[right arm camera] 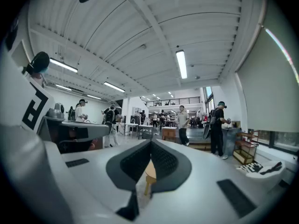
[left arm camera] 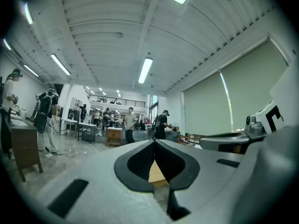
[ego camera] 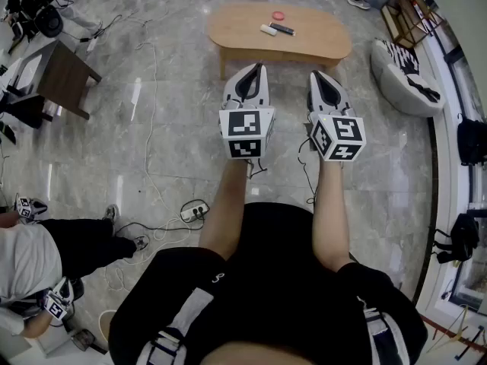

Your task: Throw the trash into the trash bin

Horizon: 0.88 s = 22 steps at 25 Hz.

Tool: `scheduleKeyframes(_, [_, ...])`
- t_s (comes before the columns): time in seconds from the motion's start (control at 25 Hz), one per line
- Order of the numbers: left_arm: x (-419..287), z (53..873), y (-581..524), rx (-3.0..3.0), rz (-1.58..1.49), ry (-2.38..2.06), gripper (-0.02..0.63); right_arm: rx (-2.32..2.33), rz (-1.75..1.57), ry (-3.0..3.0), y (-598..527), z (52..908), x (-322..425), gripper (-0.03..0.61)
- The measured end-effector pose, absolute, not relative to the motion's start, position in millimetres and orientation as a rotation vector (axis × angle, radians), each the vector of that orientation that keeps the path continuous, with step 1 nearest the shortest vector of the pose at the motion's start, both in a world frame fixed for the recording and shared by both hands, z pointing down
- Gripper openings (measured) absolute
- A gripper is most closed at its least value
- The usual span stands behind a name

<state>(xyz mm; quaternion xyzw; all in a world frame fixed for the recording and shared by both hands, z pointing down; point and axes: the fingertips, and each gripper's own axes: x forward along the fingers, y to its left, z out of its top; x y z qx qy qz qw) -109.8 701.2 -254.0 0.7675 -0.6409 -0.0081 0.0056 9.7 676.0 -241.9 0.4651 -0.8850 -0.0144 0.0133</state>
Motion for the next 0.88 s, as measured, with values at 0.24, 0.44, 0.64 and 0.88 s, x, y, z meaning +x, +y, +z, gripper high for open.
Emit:
scheduleKeyframes(0.24, [-116.2, -253.1, 708.2, 2.382, -0.014, -1.987, 0.005, 1.528, 0.010, -2.714, 679.7, -239.3, 14.9, 0.012])
scheduleKeyframes(0.44, [-130.8, -256.2, 695.0, 2.359, -0.032, -2.018, 0.005, 1.543, -0.008, -2.749, 661.6, -251.3, 13.0, 0.012])
scheduleKeyframes(0.64, [-147.5, -241.2, 679.5, 2.313, -0.034, -2.058, 0.005, 1.522, -0.030, -2.801, 637.2, -250.5, 7.7, 0.012])
scheduleKeyframes(0.88, [-167.4, -226.3, 624.3, 2.291, -0.011, -2.136, 0.005, 1.463, -0.042, -2.884, 572.9, -234.5, -10.9, 0.012])
